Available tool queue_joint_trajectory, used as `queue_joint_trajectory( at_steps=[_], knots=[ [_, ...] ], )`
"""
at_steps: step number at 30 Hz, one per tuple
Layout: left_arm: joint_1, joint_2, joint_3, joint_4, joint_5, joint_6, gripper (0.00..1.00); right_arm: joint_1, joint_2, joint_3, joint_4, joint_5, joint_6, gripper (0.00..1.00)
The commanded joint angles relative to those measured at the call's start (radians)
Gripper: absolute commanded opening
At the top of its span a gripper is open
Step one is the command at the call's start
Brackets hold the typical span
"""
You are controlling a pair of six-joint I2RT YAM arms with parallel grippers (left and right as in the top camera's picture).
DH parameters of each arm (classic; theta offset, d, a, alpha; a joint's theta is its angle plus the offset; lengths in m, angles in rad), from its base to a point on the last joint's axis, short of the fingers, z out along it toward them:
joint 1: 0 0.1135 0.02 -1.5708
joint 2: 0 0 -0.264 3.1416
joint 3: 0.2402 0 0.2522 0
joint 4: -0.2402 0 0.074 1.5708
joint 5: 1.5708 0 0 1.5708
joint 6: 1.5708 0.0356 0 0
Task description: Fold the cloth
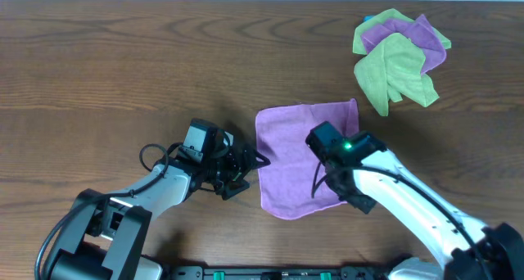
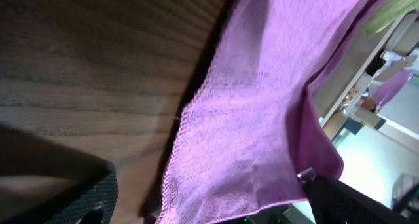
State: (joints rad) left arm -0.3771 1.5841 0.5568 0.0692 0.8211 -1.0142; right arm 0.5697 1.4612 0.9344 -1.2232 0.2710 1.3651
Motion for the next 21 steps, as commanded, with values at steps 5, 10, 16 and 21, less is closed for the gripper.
queue_joint_trajectory(
  at_steps=[5, 10, 16, 21],
  knots=[
    [-0.003, 0.017, 0.000, -0.001, 0.036, -0.004, 0.95, 0.006, -0.044, -0.002, -0.004, 0.060, 0.079, 0.75],
    [-0.003, 0.017, 0.000, 0.000, 0.037, -0.003, 0.95, 0.006, -0.044, -0.002, -0.028, 0.074, 0.137, 0.85],
    [-0.002, 0.017, 0.000, 0.069, 0.037, 0.003, 0.95, 0.006, -0.046, -0.002, 0.138, 0.086, -0.145, 0.83],
    [0.006, 0.017, 0.002, 0.145, 0.047, 0.020, 0.95, -0.003, -0.038, -0.002, 0.573, -0.038, -0.706, 0.78]
  ],
)
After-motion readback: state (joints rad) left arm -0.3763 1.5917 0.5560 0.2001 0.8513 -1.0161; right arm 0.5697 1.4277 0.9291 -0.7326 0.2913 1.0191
